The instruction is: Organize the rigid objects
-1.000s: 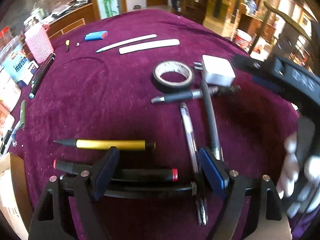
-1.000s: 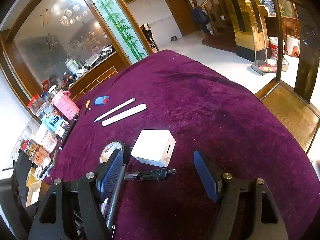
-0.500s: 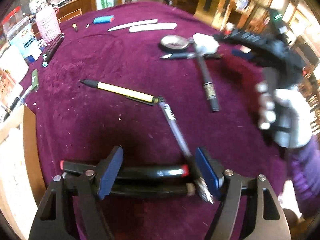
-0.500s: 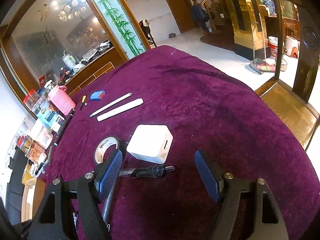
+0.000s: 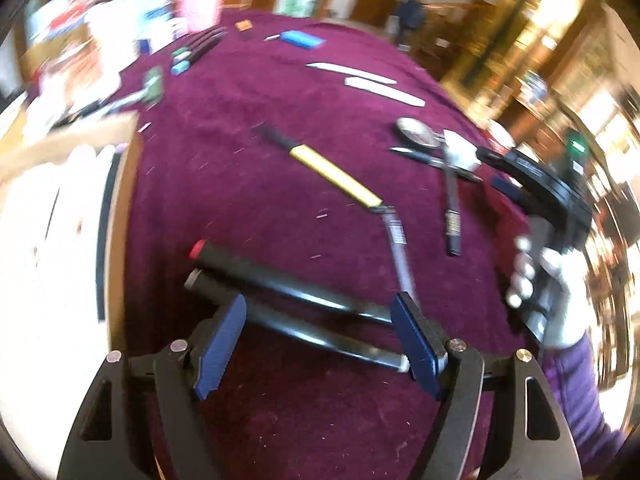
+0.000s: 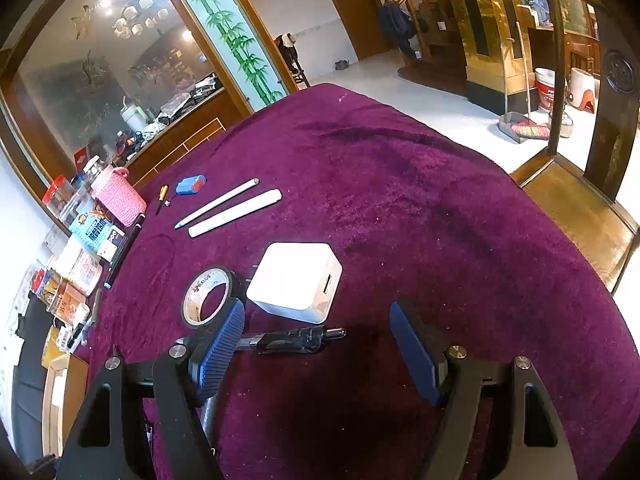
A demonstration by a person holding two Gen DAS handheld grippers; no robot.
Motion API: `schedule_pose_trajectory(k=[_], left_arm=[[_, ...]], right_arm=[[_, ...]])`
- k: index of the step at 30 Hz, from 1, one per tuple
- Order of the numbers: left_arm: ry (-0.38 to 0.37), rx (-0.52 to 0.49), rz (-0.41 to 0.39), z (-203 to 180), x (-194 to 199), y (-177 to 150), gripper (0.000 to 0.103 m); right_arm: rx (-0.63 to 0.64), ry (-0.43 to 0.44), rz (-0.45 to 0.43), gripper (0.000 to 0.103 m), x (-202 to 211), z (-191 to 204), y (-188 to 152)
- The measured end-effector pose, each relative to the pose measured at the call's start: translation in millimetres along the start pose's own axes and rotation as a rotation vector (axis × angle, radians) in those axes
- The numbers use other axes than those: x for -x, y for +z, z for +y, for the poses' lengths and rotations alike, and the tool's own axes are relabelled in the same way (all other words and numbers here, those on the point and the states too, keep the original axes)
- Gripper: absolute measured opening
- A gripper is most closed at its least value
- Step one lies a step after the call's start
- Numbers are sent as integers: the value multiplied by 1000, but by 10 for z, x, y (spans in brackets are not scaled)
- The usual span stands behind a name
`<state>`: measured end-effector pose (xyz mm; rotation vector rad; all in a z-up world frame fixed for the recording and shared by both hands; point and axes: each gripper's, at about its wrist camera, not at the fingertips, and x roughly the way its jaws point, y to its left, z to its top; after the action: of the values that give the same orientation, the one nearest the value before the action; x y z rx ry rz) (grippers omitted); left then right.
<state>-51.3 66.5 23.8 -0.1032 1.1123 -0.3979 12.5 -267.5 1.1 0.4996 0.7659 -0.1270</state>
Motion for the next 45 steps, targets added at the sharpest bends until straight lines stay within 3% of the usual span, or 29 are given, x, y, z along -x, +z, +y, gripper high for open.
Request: schedule_pose_trajectory(k=[3, 6, 13, 16, 21, 23, 26, 29, 32, 36, 41, 45], left_arm=[[23, 85, -18, 21, -2, -99, 74], [116, 28, -28, -132, -43, -194, 75], [224, -87, -21, -229, -192, -254, 74], [266, -110, -30, -185, -197, -210, 61], [269, -109, -24, -175, -234, -93, 52], [264, -152, -33, -273, -263, -103, 41], [253, -222, -29, -355, -247, -160, 36], [210, -156, -9, -154, -159, -157, 33], [175, -83, -3, 55, -63, -177, 33], [165, -65, -1, 82, -46, -191, 33], [232, -148, -4, -134, -184, -163, 55], [301, -204, -44, -266, -230, -169, 56]], right_arm=[[-2, 0, 1, 79, -3, -2, 0], [0, 2, 5, 79, -10, 4, -4], [-11, 9, 5, 79, 2, 5, -11], [-16, 10, 7, 79, -5, 0, -8], [-16, 9, 7, 79, -1, -5, -10], [-15, 10, 9, 79, -2, -6, -6], [-18, 9, 12, 79, -3, -15, -10], [-26, 9, 16, 79, -6, -28, -14], [-27, 8, 19, 79, -12, -29, -14], [-25, 7, 21, 79, -10, -24, -16], [-27, 5, 22, 79, -12, -19, -20], [-27, 6, 23, 79, -16, -25, -17]])
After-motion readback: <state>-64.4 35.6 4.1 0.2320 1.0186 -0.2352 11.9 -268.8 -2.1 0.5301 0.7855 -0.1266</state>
